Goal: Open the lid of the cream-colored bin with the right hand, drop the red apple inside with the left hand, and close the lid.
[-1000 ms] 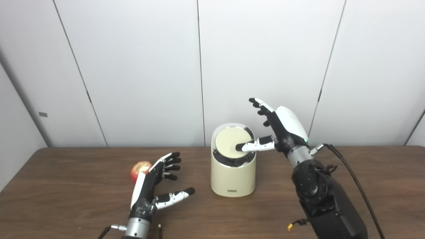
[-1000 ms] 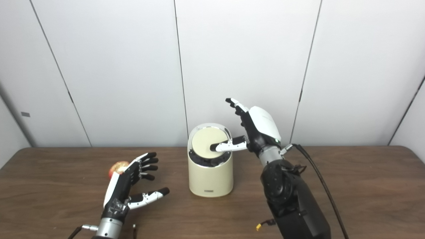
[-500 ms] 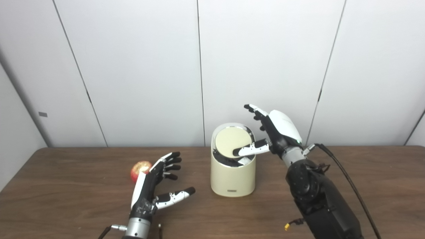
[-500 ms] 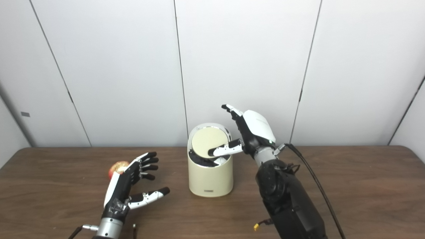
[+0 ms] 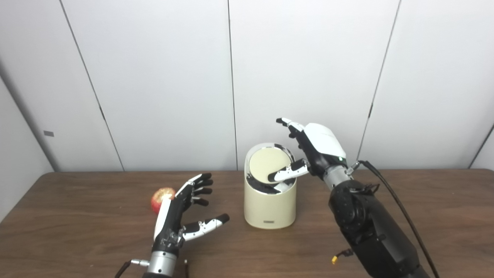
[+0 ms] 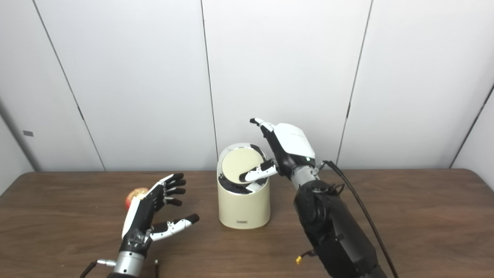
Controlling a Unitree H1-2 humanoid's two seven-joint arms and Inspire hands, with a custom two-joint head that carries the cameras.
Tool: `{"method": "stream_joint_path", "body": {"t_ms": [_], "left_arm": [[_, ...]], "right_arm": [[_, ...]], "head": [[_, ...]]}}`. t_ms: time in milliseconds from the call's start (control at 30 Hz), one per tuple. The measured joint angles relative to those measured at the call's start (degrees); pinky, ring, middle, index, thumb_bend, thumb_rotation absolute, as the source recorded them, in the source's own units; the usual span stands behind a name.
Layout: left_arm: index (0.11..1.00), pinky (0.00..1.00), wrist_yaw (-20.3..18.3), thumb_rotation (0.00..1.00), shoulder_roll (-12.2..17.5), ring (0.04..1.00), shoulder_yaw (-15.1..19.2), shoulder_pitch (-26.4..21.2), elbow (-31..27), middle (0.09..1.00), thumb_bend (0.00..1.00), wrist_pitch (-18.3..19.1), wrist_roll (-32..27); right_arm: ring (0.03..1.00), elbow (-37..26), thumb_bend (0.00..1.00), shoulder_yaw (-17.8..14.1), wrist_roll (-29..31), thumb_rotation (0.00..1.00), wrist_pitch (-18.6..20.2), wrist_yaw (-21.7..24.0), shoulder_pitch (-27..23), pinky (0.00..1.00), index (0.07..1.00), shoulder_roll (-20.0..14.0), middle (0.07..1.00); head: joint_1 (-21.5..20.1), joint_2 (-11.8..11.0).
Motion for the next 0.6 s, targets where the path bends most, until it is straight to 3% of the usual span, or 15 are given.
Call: {"method": "stream_joint_path", "body": {"t_ms": [367, 500, 600], "left_arm": [[0.821, 0.61, 0.0, 0.09, 0.0, 0.726, 0.0, 0.0, -1.0, 0.779, 0.76, 1.5, 0.0], [0.822, 0.61, 0.0, 0.10, 0.0, 0.727, 0.0, 0.1, -1.7, 0.779, 0.76, 1.7, 0.0], [0.823, 0.62, 0.0, 0.09, 0.0, 0.732, 0.0, 0.2, -1.7, 0.782, 0.76, 1.8, 0.0]], "right_arm": [[0.790, -3.1, 0.95, 4.3, -9.2, 0.15, 2.3, 6.0, -2.2, 0.63, 0.865, -1.2, 0.900], [0.788, -4.1, 0.93, 4.3, -9.8, 0.16, 3.2, 8.2, -2.3, 0.63, 0.867, -1.1, 0.897], [0.782, -4.2, 0.87, 3.8, -9.8, 0.26, 3.8, 8.2, -2.1, 0.63, 0.865, -0.9, 0.887]], "head": [[0.1, 0.5], [0.0, 0.5], [0.1, 0.5]]}}
